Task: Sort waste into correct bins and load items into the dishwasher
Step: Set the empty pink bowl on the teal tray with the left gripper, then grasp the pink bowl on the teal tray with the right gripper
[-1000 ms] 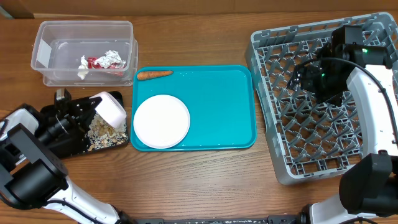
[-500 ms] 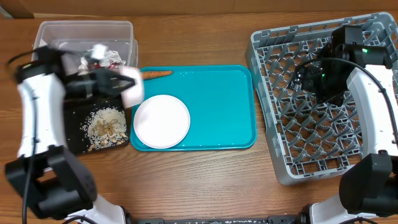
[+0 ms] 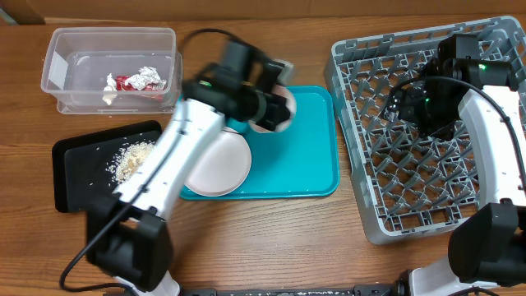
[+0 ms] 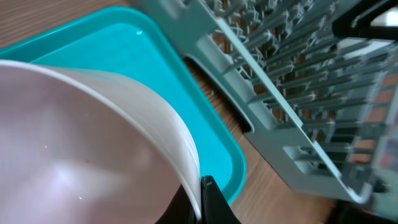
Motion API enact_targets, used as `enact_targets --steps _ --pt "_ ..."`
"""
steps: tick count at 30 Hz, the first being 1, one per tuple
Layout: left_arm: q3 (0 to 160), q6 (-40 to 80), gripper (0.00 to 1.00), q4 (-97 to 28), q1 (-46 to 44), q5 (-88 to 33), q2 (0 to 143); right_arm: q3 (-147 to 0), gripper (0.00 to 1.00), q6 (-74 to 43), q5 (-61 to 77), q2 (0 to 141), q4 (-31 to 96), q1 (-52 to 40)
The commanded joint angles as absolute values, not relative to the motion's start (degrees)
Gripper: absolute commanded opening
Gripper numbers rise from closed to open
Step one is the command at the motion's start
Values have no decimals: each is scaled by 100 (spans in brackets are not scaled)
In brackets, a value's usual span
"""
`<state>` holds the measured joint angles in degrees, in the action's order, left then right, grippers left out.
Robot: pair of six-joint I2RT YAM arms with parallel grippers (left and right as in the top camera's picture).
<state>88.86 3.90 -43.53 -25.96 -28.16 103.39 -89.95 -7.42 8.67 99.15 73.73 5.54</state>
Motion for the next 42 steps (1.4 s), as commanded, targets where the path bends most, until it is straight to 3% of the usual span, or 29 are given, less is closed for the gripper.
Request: enact_targets --steps 1,9,16,19,24,26,32,42 --pt "8973 768 4 -4121 -3079 -1686 10733 -9006 99 -701 843 9889 7378 548" --pt "8973 945 4 -3892 -3426 -1258 11646 -9006 99 -701 845 9889 7411 548" --pt "8995 939 20 -3916 -3356 -958 11738 -9006 99 -701 843 9889 7408 548" --pt "9148 941 34 -4040 -3295 -969 11673 -9006 99 -701 843 9891 7391 548" --pt "9863 945 38 -5236 -3022 -849 11336 -9013 98 -703 858 9889 7295 548" --pt "10289 967 38 -6163 -2679 -585 11050 -9129 97 -701 1033 9889 7262 539" --pt "10427 1706 39 -7286 -1527 110 10202 -9526 96 -696 1234 9889 7008 73" --pt "10427 2486 47 -7828 434 115 9345 -9419 96 -775 598 10156 5955 -1712"
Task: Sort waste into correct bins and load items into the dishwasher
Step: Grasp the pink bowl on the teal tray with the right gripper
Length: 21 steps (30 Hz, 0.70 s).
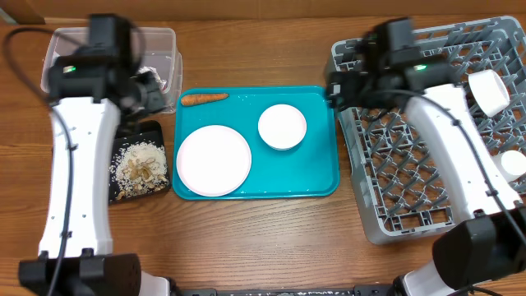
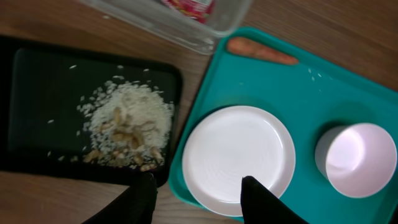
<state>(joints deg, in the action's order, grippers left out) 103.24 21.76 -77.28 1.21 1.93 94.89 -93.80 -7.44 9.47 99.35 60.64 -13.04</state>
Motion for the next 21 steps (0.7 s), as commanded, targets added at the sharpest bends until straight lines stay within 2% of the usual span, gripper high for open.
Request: enact_targets --steps 1,6,16,20,21 --pt "10427 2484 48 -7881 491 119 9347 -9419 96 -790 589 10254 5920 -1811" --pt "10425 2399 48 -7955 521 169 9362 -9419 91 -1151 427 10873 5782 -2091" --pt "10425 2401 56 -7926 519 167 9365 -9417 75 -1376 829 11974 5592 -2156" --pt "10425 2401 57 -7922 519 167 9365 -9419 62 -1376 821 12143 5531 -2244" --pt "10425 2401 57 -7922 519 167 9365 -9417 55 -1374 821 12162 5505 -2250"
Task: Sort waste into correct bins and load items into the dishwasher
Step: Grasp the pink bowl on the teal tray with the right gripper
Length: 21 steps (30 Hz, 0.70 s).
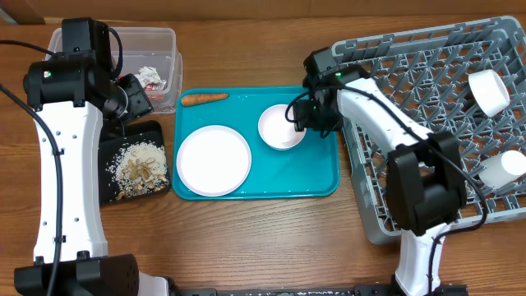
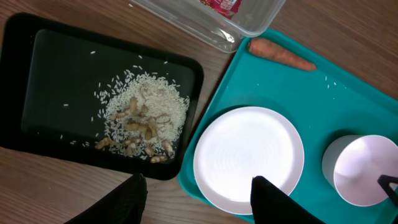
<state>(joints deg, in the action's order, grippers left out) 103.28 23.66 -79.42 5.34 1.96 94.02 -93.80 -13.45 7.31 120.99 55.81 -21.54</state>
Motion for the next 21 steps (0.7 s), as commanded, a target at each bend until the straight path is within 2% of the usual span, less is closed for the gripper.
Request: enact_targets --steps 1,4,7,10,21 --pt "10425 2401 57 -7922 519 167 9365 -9417 50 -1376 821 12164 5476 -2259" --pt "10425 2401 57 -7924 519 167 9365 -9417 30 -1378 821 12164 5441 -2261" --pt "10425 2401 57 -7926 519 167 9365 -9408 22 -1376 821 12164 5465 -2261" --pt "10425 2401 58 -7924 519 167 9365 -9408 4 -1378 821 12164 5513 -2261" --pt "10425 2399 59 -7929 519 167 9365 -9572 4 -1380 779 12018 5867 -2255"
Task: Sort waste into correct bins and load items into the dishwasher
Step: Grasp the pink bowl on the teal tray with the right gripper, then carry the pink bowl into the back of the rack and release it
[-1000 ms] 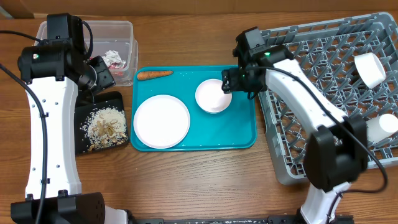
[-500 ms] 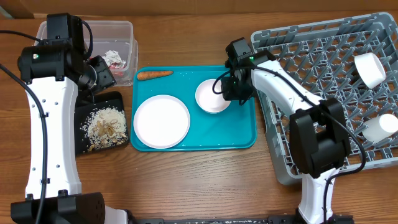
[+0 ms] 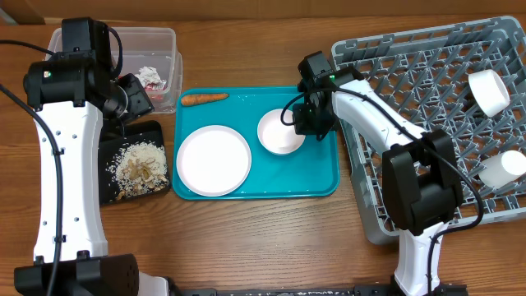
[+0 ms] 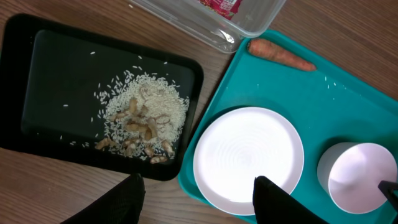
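Note:
A white bowl (image 3: 279, 133) sits on the teal tray (image 3: 320, 177), tilted slightly, with my right gripper (image 3: 309, 117) shut on its right rim. A white plate (image 3: 214, 159) lies left of it and a carrot (image 3: 204, 99) lies at the tray's back edge. High over the tray's left edge, my left gripper (image 4: 200, 202) is open and empty; the overhead view shows that left gripper (image 3: 136, 94) between the two waste containers. The bowl (image 4: 353, 178) and plate (image 4: 247, 158) show below it.
A black tray (image 3: 78, 160) with rice and scraps (image 4: 140, 118) lies left of the teal tray. A clear bin (image 3: 111, 62) holding wrappers stands behind it. The grey dish rack (image 3: 411, 189) on the right holds two white cups (image 3: 486, 90), (image 3: 503, 168).
The bowl has shifted a little toward the left and now tilts, with my right gripper on its right rim. My left arm has not moved.
At first my left gripper held the white bowl over the teal tray while the right arm was over the rack. Later the bowl sat on the tray, the left gripper was open near the black tray. The right gripper then stood at the bowl's rim and now holds it.

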Motion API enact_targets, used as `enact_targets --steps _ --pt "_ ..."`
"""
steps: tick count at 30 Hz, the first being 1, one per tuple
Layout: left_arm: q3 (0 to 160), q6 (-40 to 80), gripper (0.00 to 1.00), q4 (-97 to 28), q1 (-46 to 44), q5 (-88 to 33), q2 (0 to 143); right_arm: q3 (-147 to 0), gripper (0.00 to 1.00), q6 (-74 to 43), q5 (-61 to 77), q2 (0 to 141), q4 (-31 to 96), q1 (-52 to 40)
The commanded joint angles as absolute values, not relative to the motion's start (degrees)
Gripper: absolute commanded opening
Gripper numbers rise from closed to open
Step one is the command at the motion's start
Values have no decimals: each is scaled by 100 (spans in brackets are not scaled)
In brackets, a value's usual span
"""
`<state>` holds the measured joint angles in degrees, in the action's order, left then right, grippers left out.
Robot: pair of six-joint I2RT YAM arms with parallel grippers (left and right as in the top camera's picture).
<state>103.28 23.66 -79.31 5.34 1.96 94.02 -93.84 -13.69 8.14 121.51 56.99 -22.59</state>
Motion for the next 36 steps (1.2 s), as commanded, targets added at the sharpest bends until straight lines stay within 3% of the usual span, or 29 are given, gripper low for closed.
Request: enact_targets --steps 1,7,16,21,36 --pt "10425 2401 59 -7926 519 167 9365 -9677 4 -1378 698 11915 5981 -2244" --pt "10425 2399 62 -7926 519 167 9365 -10267 4 -1376 -659 10927 6372 -2241" --pt "10425 2401 63 -7902 519 167 9365 -10307 4 -1382 -5164 9918 5833 -1885" --pt "10425 2399 63 -7905 519 165 9365 -10200 4 -2375 -7367 10154 5677 -1194" --pt "10425 2401 64 -7894 521 148 9365 -10195 4 -2386 -7747 12005 5240 222"
